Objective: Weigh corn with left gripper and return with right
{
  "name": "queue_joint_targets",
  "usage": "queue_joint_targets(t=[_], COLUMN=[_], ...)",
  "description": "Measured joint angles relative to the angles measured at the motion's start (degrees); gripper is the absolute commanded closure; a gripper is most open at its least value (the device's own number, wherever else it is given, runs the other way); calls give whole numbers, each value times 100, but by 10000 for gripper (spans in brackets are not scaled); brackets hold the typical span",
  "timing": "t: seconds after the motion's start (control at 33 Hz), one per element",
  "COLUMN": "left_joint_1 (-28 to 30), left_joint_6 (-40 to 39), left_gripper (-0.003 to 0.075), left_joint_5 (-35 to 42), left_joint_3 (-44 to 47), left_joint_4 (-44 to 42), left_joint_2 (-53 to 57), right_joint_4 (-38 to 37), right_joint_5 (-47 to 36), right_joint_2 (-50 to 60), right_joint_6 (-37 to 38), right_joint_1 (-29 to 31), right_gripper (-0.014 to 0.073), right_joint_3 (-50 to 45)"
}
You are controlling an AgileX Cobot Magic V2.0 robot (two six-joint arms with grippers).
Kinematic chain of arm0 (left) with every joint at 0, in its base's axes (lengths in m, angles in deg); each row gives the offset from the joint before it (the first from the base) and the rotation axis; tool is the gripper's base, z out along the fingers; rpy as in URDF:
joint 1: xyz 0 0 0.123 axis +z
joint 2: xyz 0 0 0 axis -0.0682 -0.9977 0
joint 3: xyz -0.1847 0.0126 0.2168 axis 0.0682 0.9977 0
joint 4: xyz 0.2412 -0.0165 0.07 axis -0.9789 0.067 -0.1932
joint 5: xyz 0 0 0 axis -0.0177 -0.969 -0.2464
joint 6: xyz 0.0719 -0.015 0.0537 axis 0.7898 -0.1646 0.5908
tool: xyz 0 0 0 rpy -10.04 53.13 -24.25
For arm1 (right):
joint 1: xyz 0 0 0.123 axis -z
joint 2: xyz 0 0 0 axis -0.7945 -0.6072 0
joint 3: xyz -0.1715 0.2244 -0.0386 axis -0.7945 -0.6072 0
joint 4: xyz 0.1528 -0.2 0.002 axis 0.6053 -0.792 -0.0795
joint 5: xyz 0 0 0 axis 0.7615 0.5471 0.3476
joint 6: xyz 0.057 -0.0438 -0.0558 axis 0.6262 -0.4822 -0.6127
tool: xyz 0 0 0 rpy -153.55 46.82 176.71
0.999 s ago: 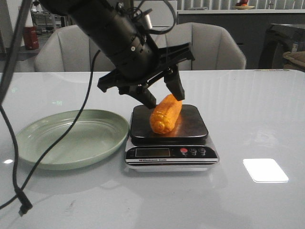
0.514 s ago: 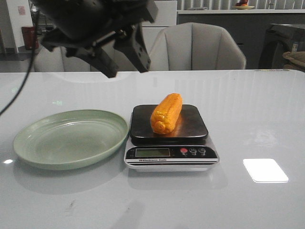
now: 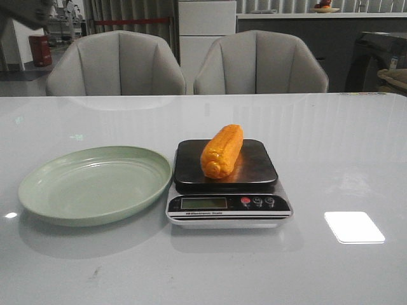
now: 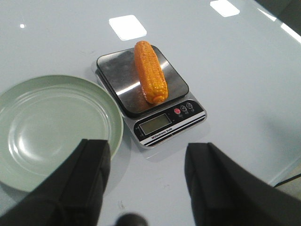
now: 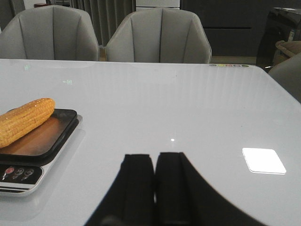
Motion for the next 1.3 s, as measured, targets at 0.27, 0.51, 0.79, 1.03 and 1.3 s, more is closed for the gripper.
queue_joint_targets(t=[0.27, 0.51, 0.79, 1.03, 1.3], left_joint_1=[0, 0, 0, 0, 0], left_joint_6=[8, 21, 21, 21, 21], left_gripper=[304, 337, 605, 606, 606], left_joint_5=[-199, -1064, -1642, -1718, -1735], left_joint_3=[487, 639, 1197, 1495, 1495], left_joint_4=[-380, -752, -888, -888, -888], left_joint_2=[1885, 3293, 4546, 4633, 4633], right_joint_4=[0, 0, 0, 0, 8], right_joint_5=[0, 0, 0, -71, -1355], right_joint_2=[0, 0, 0, 0, 0], right_joint_6=[0, 0, 0, 0, 0], right_joint_1=[0, 0, 0, 0, 0], right_gripper=[438, 438, 438, 438, 438], right_joint_3=[0, 0, 0, 0, 0])
